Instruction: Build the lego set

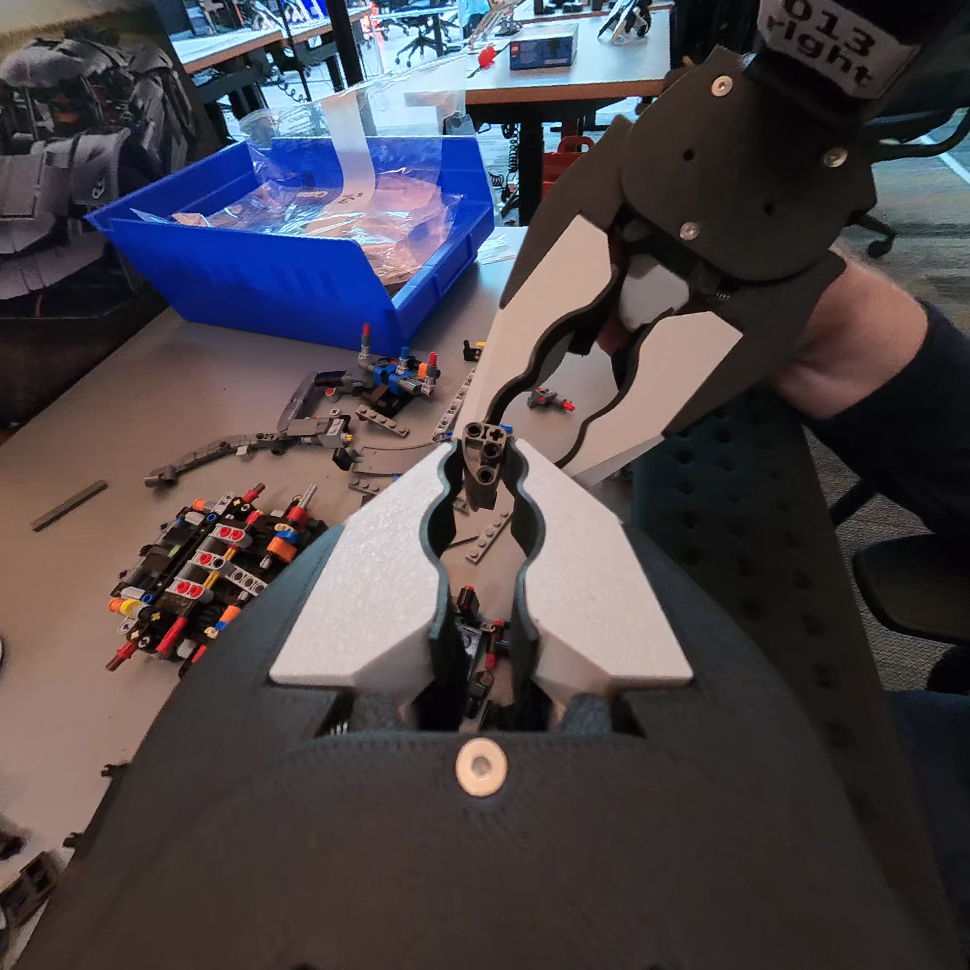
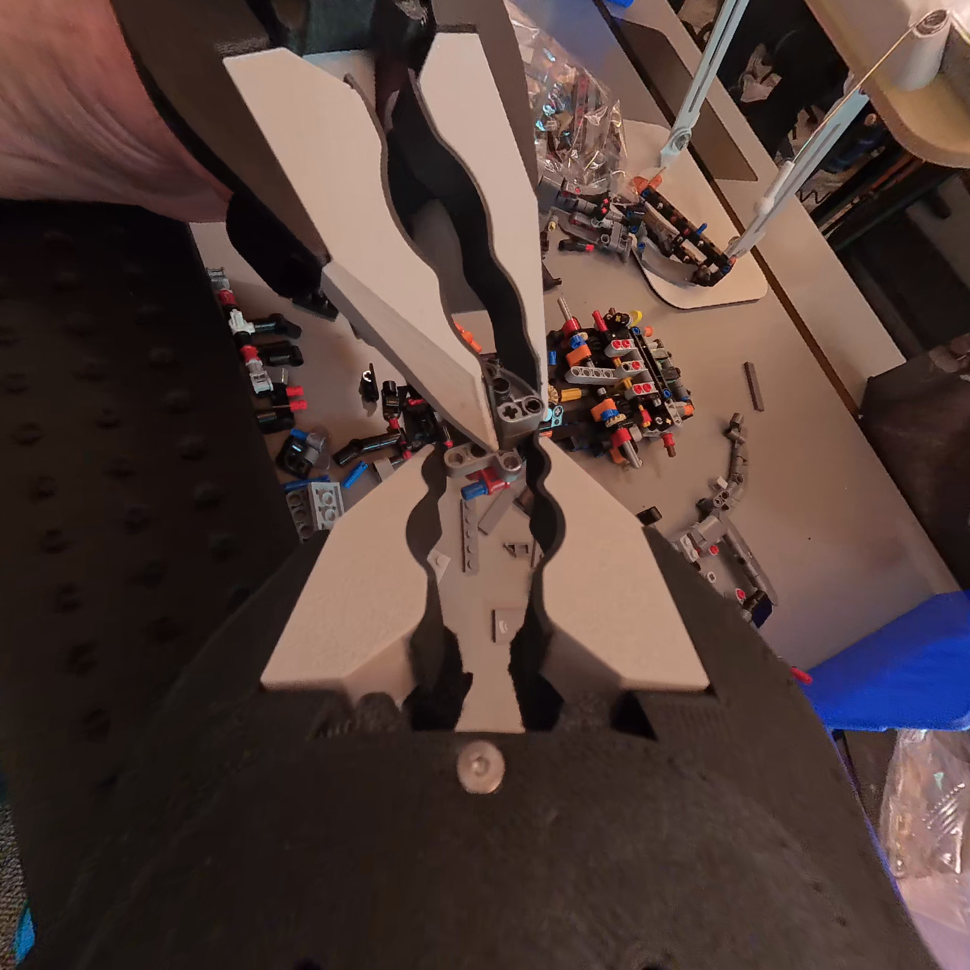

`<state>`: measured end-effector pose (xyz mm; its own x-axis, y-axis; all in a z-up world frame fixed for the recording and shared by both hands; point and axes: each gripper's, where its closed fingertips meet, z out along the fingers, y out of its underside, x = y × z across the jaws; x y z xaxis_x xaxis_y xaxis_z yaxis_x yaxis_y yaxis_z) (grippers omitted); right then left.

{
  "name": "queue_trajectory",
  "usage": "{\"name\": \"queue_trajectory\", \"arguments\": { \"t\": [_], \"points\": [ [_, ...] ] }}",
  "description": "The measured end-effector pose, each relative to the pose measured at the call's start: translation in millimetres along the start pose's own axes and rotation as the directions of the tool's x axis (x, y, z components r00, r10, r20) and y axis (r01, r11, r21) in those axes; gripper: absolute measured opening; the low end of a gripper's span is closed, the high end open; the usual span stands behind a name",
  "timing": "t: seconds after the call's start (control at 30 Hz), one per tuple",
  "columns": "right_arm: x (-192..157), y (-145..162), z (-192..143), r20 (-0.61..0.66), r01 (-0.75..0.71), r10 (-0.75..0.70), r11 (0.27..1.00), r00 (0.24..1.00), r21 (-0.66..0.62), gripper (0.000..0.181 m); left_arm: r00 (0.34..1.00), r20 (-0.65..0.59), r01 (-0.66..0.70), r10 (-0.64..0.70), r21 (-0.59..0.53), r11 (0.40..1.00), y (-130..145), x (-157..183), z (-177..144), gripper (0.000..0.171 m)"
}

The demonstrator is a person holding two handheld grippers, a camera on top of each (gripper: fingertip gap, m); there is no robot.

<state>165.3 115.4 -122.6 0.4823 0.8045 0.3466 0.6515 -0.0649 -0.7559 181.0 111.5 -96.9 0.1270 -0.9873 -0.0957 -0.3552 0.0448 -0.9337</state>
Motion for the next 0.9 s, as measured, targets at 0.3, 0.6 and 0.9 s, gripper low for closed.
{"name": "queue_trajectory", "arguments": {
  "t": [0.3,0.6,0.9],
  "points": [
    [4,3,3,-0.048,0.044,-0.045,0.999,0.998,-0.022,0.027,0.997,0.061,-0.042,0.043,-0.024,0.999,1,-3,1,0.013],
    [0,-2,0,0.02,-0.023,0.022,0.998,1.0,0.061,0.028,0.997,-0.019,0.071,-0.07,0.052,0.996,-8,0,-5,0.013],
    [-3,-24,-18,0.213,-0.234,0.186,0.945,0.959,0.228,0.029,1.0,-0.009,-0.025,0.026,0.113,0.993,-21,6,-10,0.012]
  ]
}}
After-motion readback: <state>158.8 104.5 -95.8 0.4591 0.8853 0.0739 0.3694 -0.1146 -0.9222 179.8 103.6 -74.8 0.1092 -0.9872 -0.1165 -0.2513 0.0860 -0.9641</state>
